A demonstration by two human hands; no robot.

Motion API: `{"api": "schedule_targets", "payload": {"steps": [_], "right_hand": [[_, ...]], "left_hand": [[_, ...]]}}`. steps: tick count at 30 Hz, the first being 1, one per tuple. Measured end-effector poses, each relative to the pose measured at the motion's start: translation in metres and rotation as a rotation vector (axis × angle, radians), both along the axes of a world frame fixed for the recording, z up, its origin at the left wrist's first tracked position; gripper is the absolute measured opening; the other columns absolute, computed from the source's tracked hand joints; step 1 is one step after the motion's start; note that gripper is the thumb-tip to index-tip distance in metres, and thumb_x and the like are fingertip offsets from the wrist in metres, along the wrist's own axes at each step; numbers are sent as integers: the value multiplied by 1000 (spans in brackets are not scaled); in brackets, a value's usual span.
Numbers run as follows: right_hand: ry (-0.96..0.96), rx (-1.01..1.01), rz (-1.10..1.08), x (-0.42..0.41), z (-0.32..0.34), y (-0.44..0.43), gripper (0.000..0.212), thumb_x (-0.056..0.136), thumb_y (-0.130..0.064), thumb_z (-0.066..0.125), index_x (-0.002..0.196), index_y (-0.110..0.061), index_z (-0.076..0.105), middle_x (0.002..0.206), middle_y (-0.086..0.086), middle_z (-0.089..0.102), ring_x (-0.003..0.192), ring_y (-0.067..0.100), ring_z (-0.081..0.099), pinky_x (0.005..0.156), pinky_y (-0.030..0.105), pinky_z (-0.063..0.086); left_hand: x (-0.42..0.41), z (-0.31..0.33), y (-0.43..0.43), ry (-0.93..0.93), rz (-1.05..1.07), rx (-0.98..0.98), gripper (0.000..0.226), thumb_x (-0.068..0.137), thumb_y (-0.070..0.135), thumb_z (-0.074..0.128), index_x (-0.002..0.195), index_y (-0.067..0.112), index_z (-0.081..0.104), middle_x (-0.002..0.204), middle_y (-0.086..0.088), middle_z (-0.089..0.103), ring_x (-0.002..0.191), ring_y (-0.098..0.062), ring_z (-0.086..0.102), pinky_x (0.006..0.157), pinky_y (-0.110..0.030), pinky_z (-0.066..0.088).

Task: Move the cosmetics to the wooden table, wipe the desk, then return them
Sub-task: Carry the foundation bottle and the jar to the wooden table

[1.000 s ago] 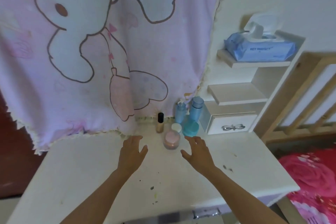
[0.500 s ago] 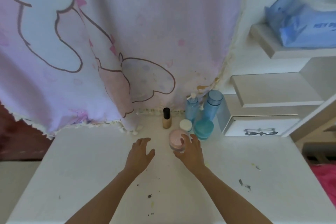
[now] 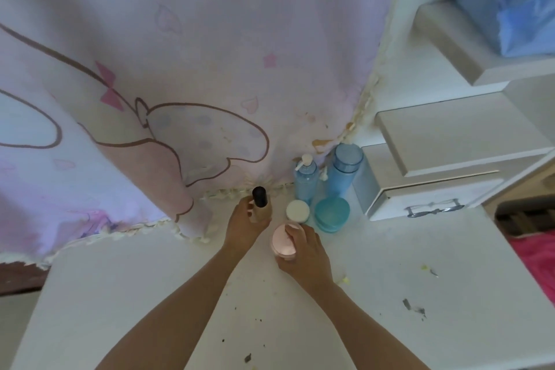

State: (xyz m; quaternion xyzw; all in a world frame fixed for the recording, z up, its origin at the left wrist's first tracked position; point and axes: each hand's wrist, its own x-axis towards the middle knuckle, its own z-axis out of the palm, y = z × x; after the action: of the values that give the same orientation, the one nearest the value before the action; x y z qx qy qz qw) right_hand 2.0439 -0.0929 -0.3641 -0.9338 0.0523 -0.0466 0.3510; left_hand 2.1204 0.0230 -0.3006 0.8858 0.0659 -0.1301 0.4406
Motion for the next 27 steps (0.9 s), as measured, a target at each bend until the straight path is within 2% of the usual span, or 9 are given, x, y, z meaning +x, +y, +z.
{"api": "schedule_targets", "payload": {"steps": [1,3,5,10,16,19,21,24,27], "right_hand": [[-3,7,-1,0,1,0,79,49,-30,84,113,-25,37,104,11,62,89,29,62,67,32,53],[4,11,-1,0,2,-1,79,47,-31,84,112,-24,39,103,10,63,85,28,63,63,30,54],[12,-11,3,1,5,-1,79,45,-32,85,110,-24,41,100,9,64,80,26,65,58,29,54],[12,-34,-7,1,6,0,79,43,-31,86,108,-24,41,99,9,64,78,25,65,57,26,53],[8,9,-20,2,3,-1,72,53,-33,76,114,-24,41,112,12,59,92,30,62,70,30,52],[143,121,-22,3,15,5,63,65,-26,77,121,-17,49,124,6,49,109,25,51,87,25,40],[177,179,58,5,24,18,60,62,-30,75,116,-13,54,118,3,50,108,22,50,84,18,34],[122,268,234,5,44,51,63,53,-38,65,107,-9,59,99,-6,49,96,16,52,81,12,34],[116,328,468,6,56,85,60,52,-33,66,107,-9,59,98,-8,47,93,15,51,82,18,42]], "left_hand": [[4,1,-5,12,26,-30,19,85,32,56,73,19,50,69,7,55,62,0,53,62,-18,38],[11,-7,-9,51,36,-47,30,77,42,50,77,13,53,74,-4,64,71,-12,62,69,-26,44],[17,-16,-8,72,20,-41,27,80,32,56,92,7,53,91,-10,66,87,-27,62,78,-34,45],[12,-22,3,22,-37,-42,30,87,21,59,108,0,52,102,-19,62,94,-34,58,81,-35,43],[-32,-16,31,6,71,-184,17,86,16,61,98,18,49,80,9,56,81,-15,54,68,-19,41],[-60,-19,59,-22,84,-135,20,84,15,64,99,18,52,86,6,60,83,-14,56,73,-22,42],[-79,-19,81,-50,138,-104,19,82,14,66,97,18,56,88,0,63,81,-14,59,73,-22,43],[-111,-9,113,-110,328,-96,31,80,9,67,90,33,50,84,10,61,76,2,60,68,-14,41],[-151,4,141,-164,557,-100,27,82,6,64,90,29,51,82,7,60,77,-4,58,66,-9,40]]}}
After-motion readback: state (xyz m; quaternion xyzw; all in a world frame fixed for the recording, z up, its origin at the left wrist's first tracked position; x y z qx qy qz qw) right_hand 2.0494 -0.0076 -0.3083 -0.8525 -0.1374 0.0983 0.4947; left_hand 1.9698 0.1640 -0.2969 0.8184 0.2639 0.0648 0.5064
